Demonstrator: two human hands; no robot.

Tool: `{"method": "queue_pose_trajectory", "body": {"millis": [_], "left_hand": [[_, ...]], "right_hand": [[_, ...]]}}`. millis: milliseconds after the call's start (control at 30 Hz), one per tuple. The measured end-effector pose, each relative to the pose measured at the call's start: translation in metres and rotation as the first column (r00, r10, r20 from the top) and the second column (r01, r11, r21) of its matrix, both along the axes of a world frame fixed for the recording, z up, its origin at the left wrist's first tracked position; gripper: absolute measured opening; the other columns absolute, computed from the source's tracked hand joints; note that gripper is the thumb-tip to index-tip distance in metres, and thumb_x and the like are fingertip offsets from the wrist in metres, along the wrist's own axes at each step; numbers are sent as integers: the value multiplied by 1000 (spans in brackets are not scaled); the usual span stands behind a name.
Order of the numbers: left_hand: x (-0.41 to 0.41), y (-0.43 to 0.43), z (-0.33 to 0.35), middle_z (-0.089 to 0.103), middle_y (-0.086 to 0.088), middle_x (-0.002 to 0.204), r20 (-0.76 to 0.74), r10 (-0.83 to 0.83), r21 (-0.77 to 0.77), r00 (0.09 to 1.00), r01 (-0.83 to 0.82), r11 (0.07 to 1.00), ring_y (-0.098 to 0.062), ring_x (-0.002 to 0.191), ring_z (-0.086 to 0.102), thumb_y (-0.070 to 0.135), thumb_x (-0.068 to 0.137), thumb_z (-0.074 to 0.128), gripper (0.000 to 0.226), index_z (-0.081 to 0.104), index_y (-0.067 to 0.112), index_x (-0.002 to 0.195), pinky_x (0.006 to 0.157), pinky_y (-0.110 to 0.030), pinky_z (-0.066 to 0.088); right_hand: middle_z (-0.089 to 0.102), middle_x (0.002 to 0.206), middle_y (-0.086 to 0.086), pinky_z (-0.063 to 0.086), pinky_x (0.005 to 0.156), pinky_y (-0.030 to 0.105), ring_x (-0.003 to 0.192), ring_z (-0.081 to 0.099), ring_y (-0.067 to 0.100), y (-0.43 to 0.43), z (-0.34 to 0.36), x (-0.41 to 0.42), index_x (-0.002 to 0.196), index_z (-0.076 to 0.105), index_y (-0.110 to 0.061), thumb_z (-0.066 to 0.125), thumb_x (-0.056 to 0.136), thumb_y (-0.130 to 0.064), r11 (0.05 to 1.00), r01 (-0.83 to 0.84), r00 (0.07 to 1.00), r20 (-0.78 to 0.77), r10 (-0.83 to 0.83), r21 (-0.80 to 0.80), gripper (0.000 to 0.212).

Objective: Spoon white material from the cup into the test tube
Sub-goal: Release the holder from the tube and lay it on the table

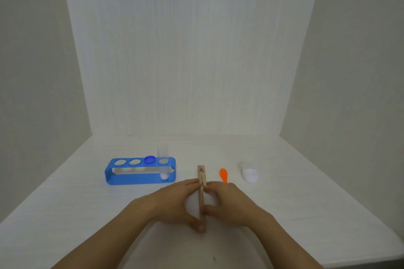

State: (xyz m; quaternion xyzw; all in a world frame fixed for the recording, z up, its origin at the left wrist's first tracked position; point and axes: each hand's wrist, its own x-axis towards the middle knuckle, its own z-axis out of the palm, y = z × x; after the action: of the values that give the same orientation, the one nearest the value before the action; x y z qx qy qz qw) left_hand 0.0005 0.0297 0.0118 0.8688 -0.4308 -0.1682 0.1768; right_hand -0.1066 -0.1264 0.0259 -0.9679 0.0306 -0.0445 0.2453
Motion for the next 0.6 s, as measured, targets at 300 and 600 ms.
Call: {"method": "queue_pose_trajectory", "body": {"millis": [300, 600], "left_hand": [[-2, 10, 1, 18, 53, 119, -11, 40, -156, 999, -42, 987, 17, 110, 28, 85, 32, 66, 109, 4, 70, 120, 93, -14, 24], [-2, 47, 26, 48, 26, 128, -204, 305, -766, 930, -346, 543, 14, 115, 43, 56, 85, 39, 46, 45, 41, 129, 91, -13, 32]], "right_hand": [[62, 127, -7, 38, 72, 5, 115, 57, 13, -1, 0, 3, 133, 55, -25, 64, 86, -36, 997, 41, 999, 25, -43, 67, 49], [40, 154, -6, 37, 100, 22, 138, 41, 9, 37, 18, 32, 151, 31, -21, 49, 91, 0, 763, 114, 984, 33, -175, 636, 66]]}}
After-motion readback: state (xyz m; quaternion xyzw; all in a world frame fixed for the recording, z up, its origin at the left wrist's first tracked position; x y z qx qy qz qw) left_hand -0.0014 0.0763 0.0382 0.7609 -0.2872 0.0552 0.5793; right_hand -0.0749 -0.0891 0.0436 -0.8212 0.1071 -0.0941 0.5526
